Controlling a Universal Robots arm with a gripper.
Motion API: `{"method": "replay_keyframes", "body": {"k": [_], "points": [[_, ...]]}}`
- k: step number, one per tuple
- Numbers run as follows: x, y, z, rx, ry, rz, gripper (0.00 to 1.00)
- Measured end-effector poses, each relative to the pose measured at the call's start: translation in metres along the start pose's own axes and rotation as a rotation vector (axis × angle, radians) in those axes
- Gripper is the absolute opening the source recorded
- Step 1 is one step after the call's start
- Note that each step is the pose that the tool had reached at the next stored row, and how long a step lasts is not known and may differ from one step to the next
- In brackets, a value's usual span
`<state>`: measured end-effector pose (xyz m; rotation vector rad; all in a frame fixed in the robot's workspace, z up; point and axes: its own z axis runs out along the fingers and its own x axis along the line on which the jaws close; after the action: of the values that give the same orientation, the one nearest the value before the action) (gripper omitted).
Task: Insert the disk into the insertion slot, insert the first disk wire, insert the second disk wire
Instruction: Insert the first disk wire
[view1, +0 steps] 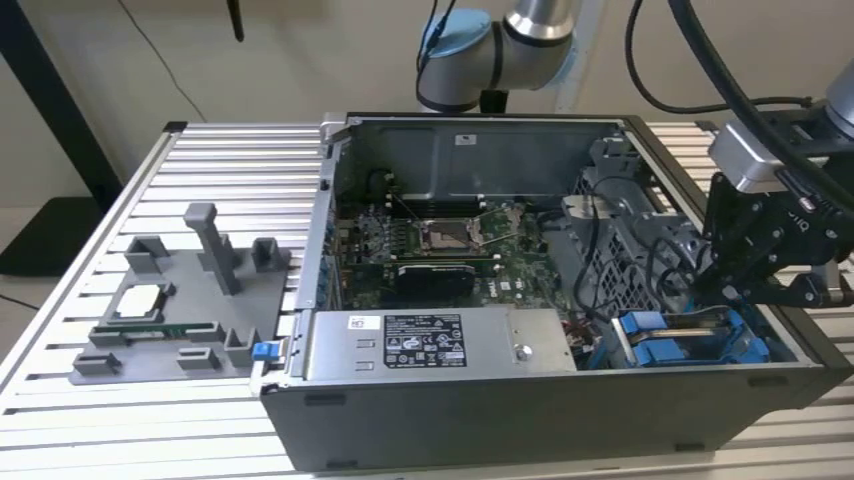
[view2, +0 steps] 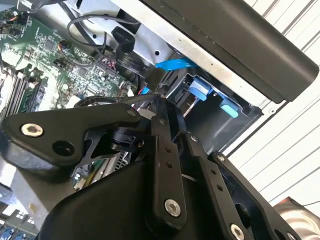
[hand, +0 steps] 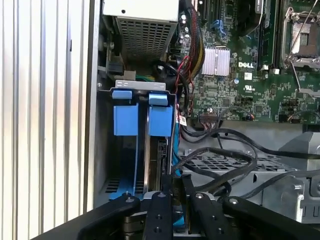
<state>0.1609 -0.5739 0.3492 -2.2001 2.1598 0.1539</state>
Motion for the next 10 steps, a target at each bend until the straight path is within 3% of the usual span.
{"method": "replay_keyframes", "body": {"k": [10], "points": [[0.0082,-0.0001,0.004,0.0011,0.0001,0.01,0.0]]}}
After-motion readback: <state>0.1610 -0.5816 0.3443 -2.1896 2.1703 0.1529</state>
